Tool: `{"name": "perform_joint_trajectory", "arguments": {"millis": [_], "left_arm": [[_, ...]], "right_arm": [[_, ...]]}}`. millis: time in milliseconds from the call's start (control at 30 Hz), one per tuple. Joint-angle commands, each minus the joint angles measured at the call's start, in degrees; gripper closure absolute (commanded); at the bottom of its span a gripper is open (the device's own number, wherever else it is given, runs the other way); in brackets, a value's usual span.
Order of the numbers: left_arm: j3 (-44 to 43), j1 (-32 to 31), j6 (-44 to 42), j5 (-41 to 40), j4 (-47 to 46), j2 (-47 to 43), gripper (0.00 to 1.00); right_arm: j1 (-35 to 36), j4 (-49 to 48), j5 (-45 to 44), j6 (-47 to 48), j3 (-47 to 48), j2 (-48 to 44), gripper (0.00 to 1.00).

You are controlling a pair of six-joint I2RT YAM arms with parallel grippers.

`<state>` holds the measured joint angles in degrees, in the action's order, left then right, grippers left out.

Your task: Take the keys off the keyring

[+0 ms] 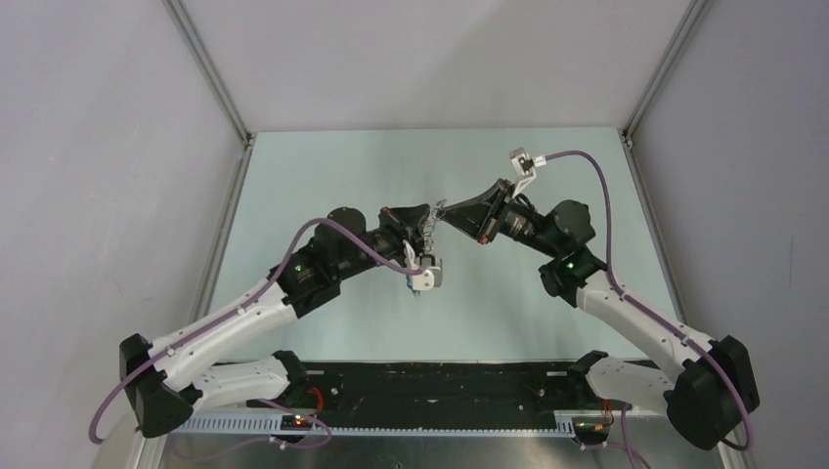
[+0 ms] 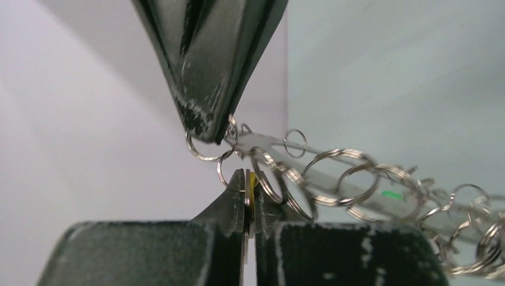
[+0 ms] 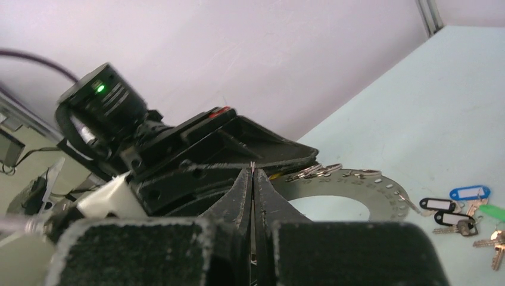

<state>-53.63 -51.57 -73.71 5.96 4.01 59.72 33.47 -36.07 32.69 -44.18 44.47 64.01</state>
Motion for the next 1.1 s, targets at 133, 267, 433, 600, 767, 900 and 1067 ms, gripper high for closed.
{"name": "perform_joint_trajectory", "arguments": {"millis": [133,267,433,600,767,900,1067], "left_arm": [[-4.3,4.5,21.5,15.7,-0.5,-2.2,1.00],[-5.8,5.8,31.2,19.8,-0.8,-2.0,1.00],[-7.5,6.5,40.4,21.8,-0.7,-1.6,1.00],[-9.3,7.1,44.6,21.8,0.2,-0.8,1.00],[-10.3,7.1,45.2,23.8,1.2,-0.4,0.98],[-10.4,7.1,44.9,25.4,2.5,-0.1,0.99],[-11.6,7.0,45.7,25.7,6.7,0.8,1.00]], "right_arm": [[-0.5,-8.0,3.4,5.8,-1.6,-6.9,1.00],[-0.3,-8.2,6.7,7.2,-1.7,-7.4,1.00],[0.4,-7.5,7.9,9.2,-1.7,-8.0,1.00],[0.9,-6.8,9.6,10.2,-1.3,-7.7,1.00],[1.7,-1.8,10.2,12.6,0.7,-6.0,1.00],[2.5,4.8,9.3,16.7,3.5,-4.6,1.00],[2.8,11.3,9.5,22.1,8.1,-1.9,1.00]]}}
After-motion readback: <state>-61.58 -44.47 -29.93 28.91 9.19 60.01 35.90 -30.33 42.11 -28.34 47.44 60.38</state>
